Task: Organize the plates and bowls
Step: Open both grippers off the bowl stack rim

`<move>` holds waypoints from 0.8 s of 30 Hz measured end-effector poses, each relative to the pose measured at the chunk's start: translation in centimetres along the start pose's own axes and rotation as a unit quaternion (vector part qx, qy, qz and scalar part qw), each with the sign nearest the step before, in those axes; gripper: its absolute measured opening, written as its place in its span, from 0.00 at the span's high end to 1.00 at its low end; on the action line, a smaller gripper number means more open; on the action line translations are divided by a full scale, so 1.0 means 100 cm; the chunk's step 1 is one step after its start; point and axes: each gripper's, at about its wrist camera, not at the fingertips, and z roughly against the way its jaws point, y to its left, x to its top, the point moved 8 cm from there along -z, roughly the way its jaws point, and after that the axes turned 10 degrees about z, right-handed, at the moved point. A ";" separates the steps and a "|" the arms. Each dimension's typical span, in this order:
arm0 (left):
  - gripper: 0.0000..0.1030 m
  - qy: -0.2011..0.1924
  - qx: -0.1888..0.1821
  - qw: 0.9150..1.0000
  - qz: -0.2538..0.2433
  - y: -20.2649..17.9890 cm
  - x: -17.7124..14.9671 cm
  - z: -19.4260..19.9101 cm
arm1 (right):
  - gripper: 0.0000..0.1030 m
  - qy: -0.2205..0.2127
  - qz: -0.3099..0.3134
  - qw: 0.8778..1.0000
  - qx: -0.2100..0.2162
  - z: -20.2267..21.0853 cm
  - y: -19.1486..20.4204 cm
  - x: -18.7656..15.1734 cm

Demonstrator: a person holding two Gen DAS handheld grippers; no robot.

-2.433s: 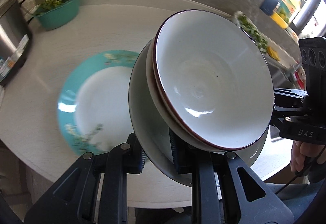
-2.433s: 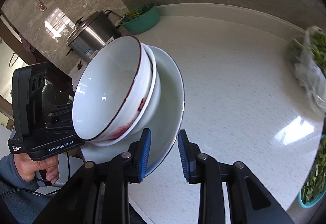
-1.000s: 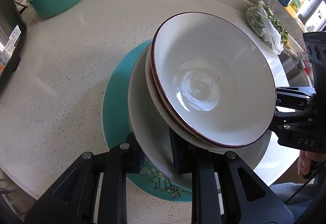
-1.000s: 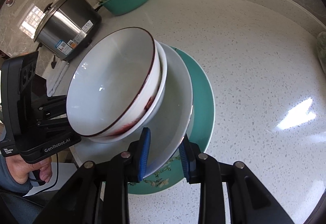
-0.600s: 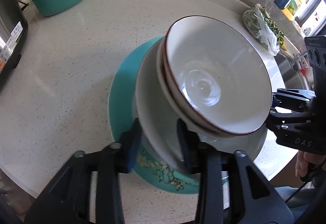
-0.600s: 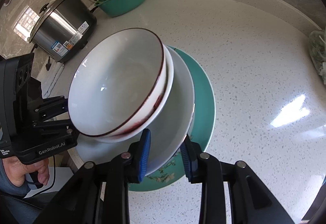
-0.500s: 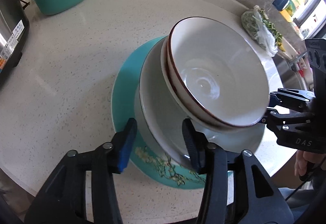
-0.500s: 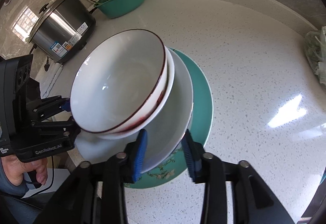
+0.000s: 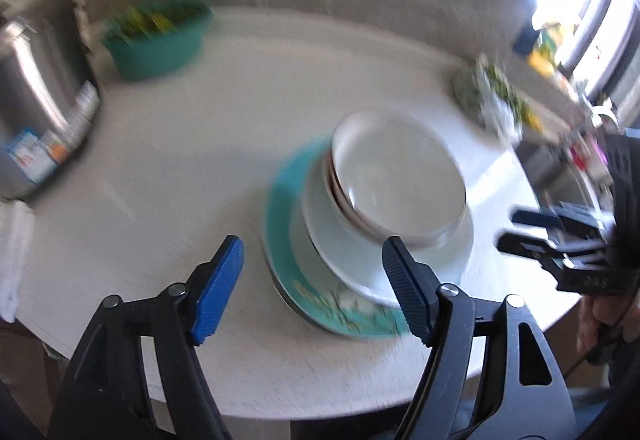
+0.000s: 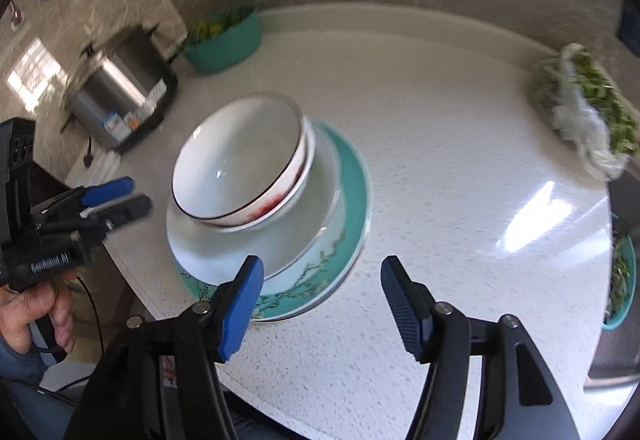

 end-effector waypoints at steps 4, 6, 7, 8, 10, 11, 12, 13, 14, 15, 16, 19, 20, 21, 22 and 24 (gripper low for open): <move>0.19 -0.111 0.030 0.993 0.009 -0.004 0.021 0.047 | 0.22 -0.060 -0.018 0.998 -0.008 0.041 -0.007 0.006; 0.12 -0.149 0.038 0.988 0.009 -0.013 0.024 0.068 | 0.16 -0.085 -0.023 0.996 -0.001 0.055 -0.007 0.007; 0.12 -0.158 0.038 0.987 0.010 -0.018 0.022 0.077 | 0.14 -0.101 -0.027 0.995 0.001 0.065 -0.007 0.006; 0.12 -0.160 0.036 0.986 0.009 -0.025 0.017 0.084 | 0.06 -0.109 -0.030 0.994 0.001 0.071 -0.006 0.004; 0.11 -0.163 0.022 0.986 0.010 -0.041 0.008 0.100 | 0.00 -0.127 -0.036 0.991 0.000 0.082 -0.006 0.000; 0.10 -0.159 0.012 0.987 0.008 -0.047 0.005 0.106 | 0.00 -0.136 -0.040 0.990 -0.002 0.088 -0.006 -0.003; 0.09 -0.148 0.001 0.989 0.006 -0.055 0.000 0.111 | 0.00 -0.139 -0.043 0.989 -0.004 0.091 -0.006 -0.005; 0.09 -0.140 -0.006 0.990 0.003 -0.062 -0.005 0.114 | 0.00 -0.140 -0.050 0.989 -0.006 0.094 -0.007 -0.009; 0.09 -0.132 -0.011 0.991 -0.003 -0.070 -0.010 0.116 | 0.00 -0.139 -0.055 0.989 -0.008 0.095 -0.005 -0.011; 0.09 -0.116 -0.010 0.993 -0.006 -0.078 -0.016 0.116 | 0.00 -0.138 -0.059 0.989 -0.012 0.096 -0.004 -0.014; 0.09 -0.102 -0.008 0.995 -0.006 -0.084 -0.023 0.114 | 0.00 -0.140 -0.060 0.988 -0.015 0.100 -0.003 -0.017; 0.08 -0.099 0.009 0.995 -0.024 -0.094 -0.034 0.114 | 0.00 -0.149 -0.056 0.986 -0.045 0.113 0.001 -0.019; 0.06 -0.106 0.017 0.994 -0.038 -0.097 -0.035 0.115 | 0.00 -0.152 -0.056 0.985 -0.052 0.116 0.000 -0.018; 0.00 -0.115 0.026 0.991 -0.056 -0.101 -0.036 0.118 | 0.00 -0.158 -0.056 0.984 -0.061 0.120 0.001 -0.017; 0.00 -0.124 0.026 0.990 -0.068 -0.101 -0.036 0.118 | 0.00 -0.160 -0.059 0.983 -0.068 0.122 0.003 -0.017; 0.00 -0.134 -0.027 0.988 -0.078 -0.109 -0.040 0.124 | 0.00 -0.159 -0.064 0.982 -0.082 0.124 0.004 -0.015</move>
